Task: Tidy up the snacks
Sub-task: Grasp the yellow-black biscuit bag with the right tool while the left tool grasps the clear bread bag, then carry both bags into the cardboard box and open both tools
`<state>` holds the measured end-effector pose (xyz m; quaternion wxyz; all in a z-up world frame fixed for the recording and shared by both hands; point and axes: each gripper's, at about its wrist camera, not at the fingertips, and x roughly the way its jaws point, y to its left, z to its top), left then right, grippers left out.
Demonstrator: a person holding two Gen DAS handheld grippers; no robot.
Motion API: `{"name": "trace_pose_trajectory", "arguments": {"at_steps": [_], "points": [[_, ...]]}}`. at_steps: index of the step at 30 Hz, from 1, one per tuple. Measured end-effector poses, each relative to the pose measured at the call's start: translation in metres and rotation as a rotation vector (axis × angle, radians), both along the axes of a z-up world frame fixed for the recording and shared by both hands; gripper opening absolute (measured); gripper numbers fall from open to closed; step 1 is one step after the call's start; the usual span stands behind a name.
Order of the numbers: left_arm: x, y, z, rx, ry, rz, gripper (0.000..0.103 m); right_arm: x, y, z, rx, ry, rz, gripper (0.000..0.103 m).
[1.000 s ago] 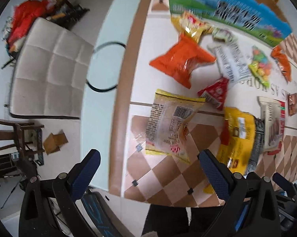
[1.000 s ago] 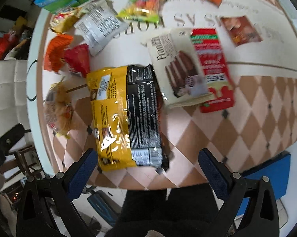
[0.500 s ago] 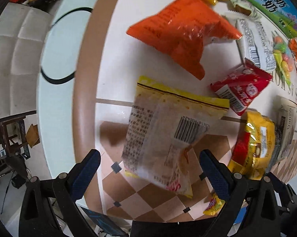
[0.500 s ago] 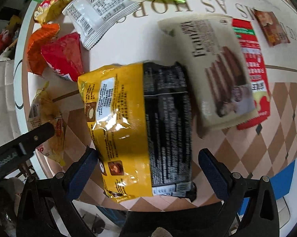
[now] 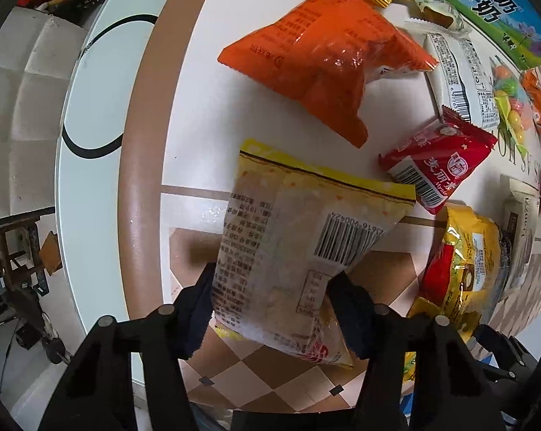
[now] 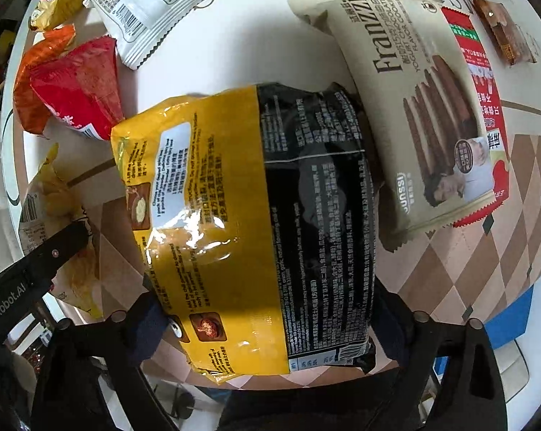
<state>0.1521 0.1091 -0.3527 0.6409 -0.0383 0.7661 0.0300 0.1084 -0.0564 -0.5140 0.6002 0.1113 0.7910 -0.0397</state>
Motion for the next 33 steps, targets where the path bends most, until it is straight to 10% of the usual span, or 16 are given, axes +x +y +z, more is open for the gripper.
{"name": "trace_pose_trajectory", "arguments": {"at_steps": [9, 17, 33], "points": [[-0.001, -0.017, 0.01, 0.014, -0.016, -0.023, 0.045, 0.007, 0.003, 0.007, -0.018, 0.01, -0.007, 0.092], [0.001, -0.013, -0.001, 0.024, -0.014, -0.046, 0.058, 0.012, 0.018, 0.04, -0.026, 0.038, -0.018, 0.094], [-0.002, -0.029, 0.01, 0.019, -0.037, -0.025, 0.034, 0.016, 0.016, 0.042, -0.049, 0.047, 0.008, 0.088]]}}
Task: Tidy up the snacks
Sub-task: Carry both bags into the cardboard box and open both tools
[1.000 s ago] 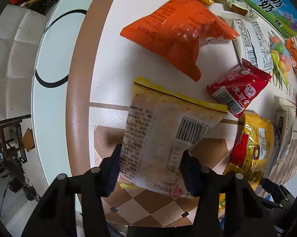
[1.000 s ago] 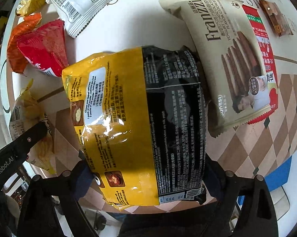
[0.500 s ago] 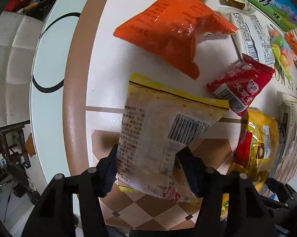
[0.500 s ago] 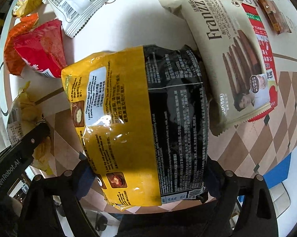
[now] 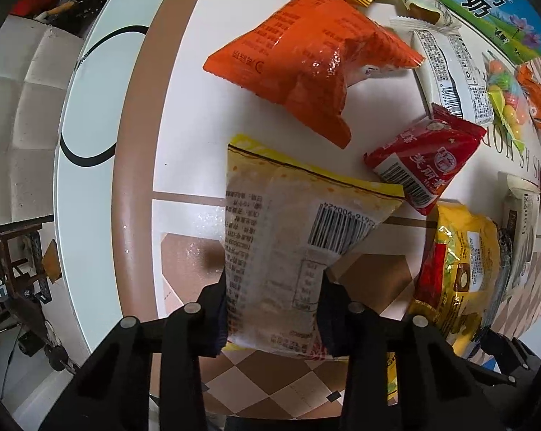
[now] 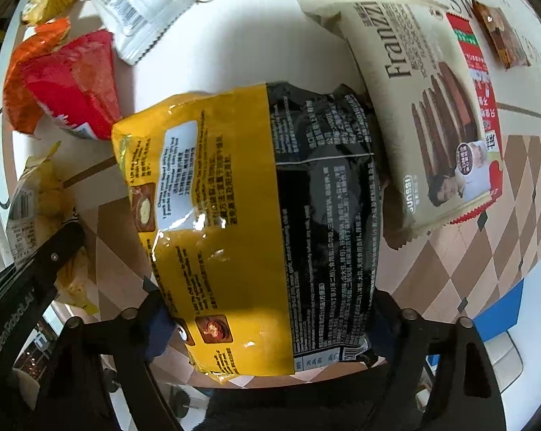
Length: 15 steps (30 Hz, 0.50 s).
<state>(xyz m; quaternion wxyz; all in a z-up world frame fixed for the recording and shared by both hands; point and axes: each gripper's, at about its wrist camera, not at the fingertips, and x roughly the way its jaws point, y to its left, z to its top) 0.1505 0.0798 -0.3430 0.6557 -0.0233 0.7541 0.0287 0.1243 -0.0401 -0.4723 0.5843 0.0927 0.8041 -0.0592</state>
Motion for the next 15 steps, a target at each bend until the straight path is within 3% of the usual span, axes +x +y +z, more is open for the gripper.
{"name": "trace_pose_trajectory", "arguments": {"at_steps": [8, 15], "points": [[-0.017, 0.002, 0.02, 0.018, -0.027, -0.012, 0.031, -0.024, 0.001, 0.029, 0.013, -0.076, 0.052, 0.088], [-0.031, -0.001, 0.078, -0.04, -0.083, 0.004, 0.031, -0.04, -0.023, 0.087, 0.104, -0.154, 0.086, 0.088]]}}
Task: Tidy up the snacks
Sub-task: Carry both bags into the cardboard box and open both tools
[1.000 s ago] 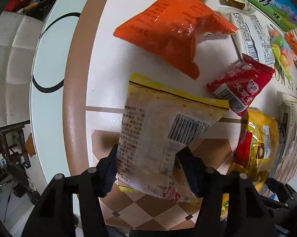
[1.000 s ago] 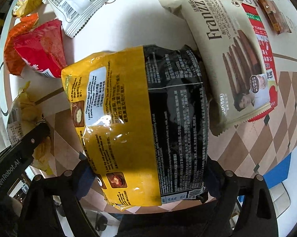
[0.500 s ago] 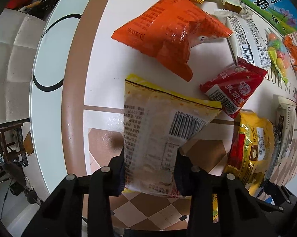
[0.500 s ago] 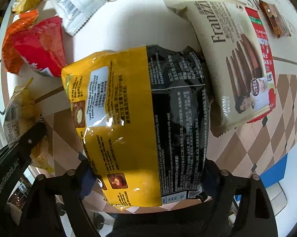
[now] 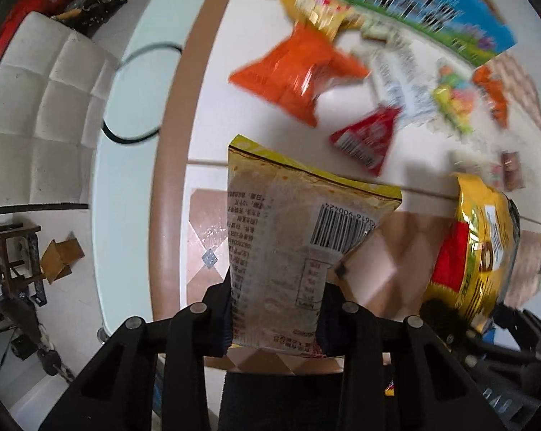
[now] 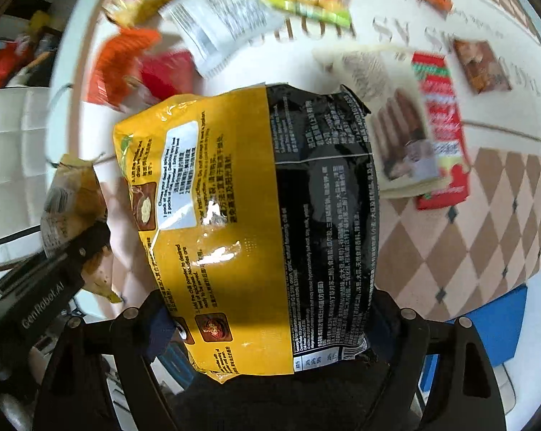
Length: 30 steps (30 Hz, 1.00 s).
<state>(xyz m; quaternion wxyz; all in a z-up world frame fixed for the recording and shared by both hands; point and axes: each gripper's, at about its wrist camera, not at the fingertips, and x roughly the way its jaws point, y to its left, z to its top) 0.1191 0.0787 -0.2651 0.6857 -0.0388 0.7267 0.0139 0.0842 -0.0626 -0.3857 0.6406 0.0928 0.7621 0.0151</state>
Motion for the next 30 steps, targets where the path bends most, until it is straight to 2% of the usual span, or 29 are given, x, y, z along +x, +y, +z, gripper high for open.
{"name": "trace_pose_trajectory", "arguments": {"at_steps": [5, 8, 11, 14, 18, 21, 26, 28, 30], "points": [[0.03, -0.01, 0.066, -0.057, -0.109, 0.017, 0.031, 0.015, -0.034, 0.05, 0.074, -0.055, 0.0, 0.088], [0.068, -0.021, 0.104, -0.088, -0.179, -0.003, 0.031, 0.045, -0.049, 0.091, 0.103, -0.103, 0.0, 0.088], [0.111, -0.033, 0.124, -0.096, -0.225, -0.023, 0.031, 0.086, -0.062, 0.124, 0.145, -0.153, -0.014, 0.088], [0.167, -0.043, 0.133, -0.116, -0.248, -0.018, 0.031, 0.138, -0.07, 0.149, 0.126, -0.225, -0.015, 0.088], [0.232, -0.053, 0.127, -0.121, -0.247, -0.015, 0.031, 0.199, -0.089, 0.163, 0.097, -0.284, -0.022, 0.088], [0.278, -0.059, 0.109, -0.123, -0.216, -0.008, 0.031, 0.245, -0.094, 0.157, 0.065, -0.296, -0.03, 0.088], [0.341, -0.069, 0.073, -0.139, -0.152, 0.01, 0.031, 0.318, -0.108, 0.128, 0.04, -0.258, -0.046, 0.088], [0.365, -0.072, 0.05, -0.14, -0.114, 0.01, 0.031, 0.343, -0.113, 0.108, 0.025, -0.242, -0.049, 0.088], [0.384, -0.076, 0.03, -0.127, -0.08, 0.008, 0.031, 0.384, -0.094, 0.087, 0.005, -0.22, -0.044, 0.088]]}}
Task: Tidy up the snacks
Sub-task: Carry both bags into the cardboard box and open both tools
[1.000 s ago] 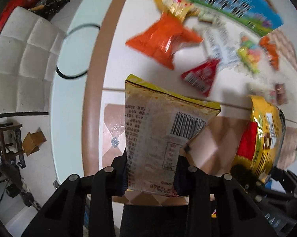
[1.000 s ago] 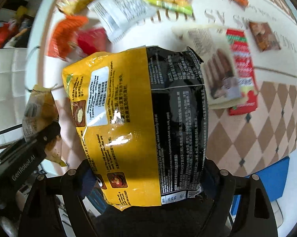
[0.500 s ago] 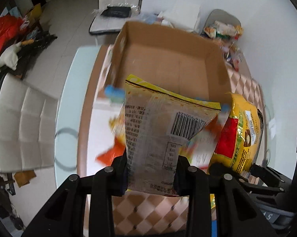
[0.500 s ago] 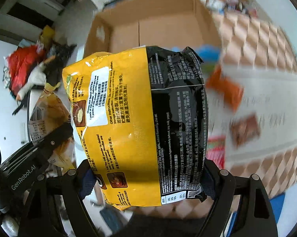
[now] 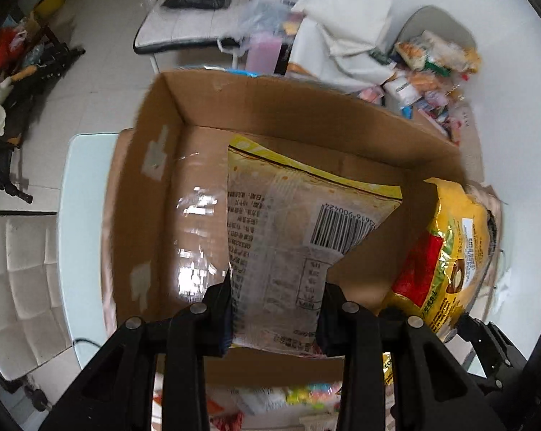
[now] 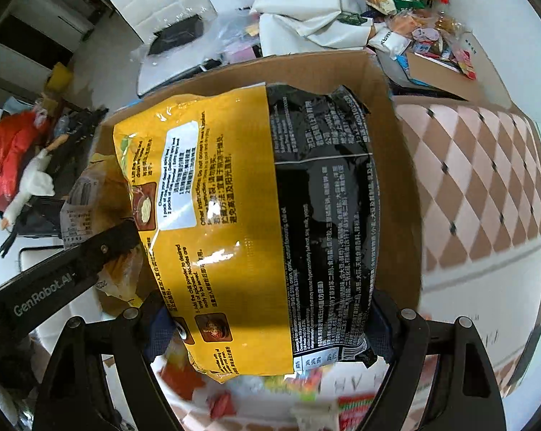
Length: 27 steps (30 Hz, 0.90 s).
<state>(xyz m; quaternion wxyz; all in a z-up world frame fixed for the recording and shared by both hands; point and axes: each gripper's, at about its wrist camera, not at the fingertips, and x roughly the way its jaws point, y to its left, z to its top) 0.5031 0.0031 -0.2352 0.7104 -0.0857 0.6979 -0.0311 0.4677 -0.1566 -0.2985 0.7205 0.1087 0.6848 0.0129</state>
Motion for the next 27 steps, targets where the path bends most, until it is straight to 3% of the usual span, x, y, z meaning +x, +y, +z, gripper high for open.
{"name": "trace_pose_trajectory", "arguments": {"at_steps": [5, 10, 22, 26, 27], "points": [[0.029, -0.001, -0.048, 0.026, 0.072, 0.0, 0.031, 0.059, 0.007, -0.056, -0.025, 0.067, -0.007, 0.088], [0.038, -0.004, -0.075, 0.028, 0.114, -0.001, 0.031, 0.078, 0.005, -0.096, -0.044, 0.111, -0.006, 0.088], [0.042, -0.013, -0.091, 0.029, 0.143, -0.04, 0.034, 0.083, 0.0, -0.121, -0.025, 0.162, -0.003, 0.088], [0.04, -0.015, -0.087, 0.051, 0.127, -0.036, 0.05, 0.084, -0.007, -0.124, -0.015, 0.163, 0.002, 0.092], [0.038, -0.013, -0.084, 0.06, 0.115, -0.034, 0.059, 0.083, -0.008, -0.121, -0.033, 0.149, 0.008, 0.093]]}}
